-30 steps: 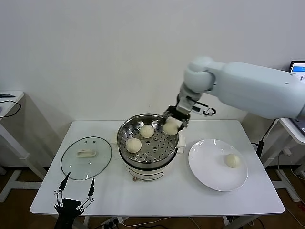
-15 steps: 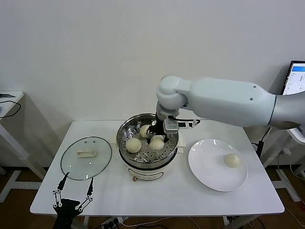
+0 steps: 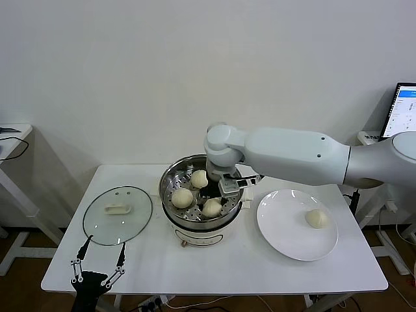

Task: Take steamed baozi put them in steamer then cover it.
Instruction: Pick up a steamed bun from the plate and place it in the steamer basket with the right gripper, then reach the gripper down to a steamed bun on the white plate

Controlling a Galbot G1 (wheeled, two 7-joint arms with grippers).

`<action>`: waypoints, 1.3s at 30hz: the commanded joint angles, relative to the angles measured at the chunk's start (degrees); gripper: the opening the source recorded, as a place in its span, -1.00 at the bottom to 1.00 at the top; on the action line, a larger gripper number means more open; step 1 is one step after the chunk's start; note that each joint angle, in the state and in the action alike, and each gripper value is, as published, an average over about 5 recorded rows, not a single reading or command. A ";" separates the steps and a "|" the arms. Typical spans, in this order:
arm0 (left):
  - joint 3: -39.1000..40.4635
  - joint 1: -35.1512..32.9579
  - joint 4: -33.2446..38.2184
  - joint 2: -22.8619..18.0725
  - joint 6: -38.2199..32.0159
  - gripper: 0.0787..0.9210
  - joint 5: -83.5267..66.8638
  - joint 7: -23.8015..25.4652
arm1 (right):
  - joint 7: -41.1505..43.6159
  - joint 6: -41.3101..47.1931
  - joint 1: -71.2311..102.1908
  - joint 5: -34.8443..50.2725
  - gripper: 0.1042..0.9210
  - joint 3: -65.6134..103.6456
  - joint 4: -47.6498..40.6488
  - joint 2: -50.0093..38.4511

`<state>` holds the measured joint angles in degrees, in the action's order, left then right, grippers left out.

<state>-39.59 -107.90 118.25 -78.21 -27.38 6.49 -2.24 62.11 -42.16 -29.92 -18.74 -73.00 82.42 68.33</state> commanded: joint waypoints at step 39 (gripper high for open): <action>0.46 0.87 -0.36 0.12 0.16 0.77 -0.25 0.05 | 11.20 43.49 4.26 32.64 0.76 9.46 -25.77 -28.79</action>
<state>-39.21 -107.02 117.77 -78.08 -27.27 6.19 -2.24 71.50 -10.29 -29.43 7.42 -62.49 66.14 49.15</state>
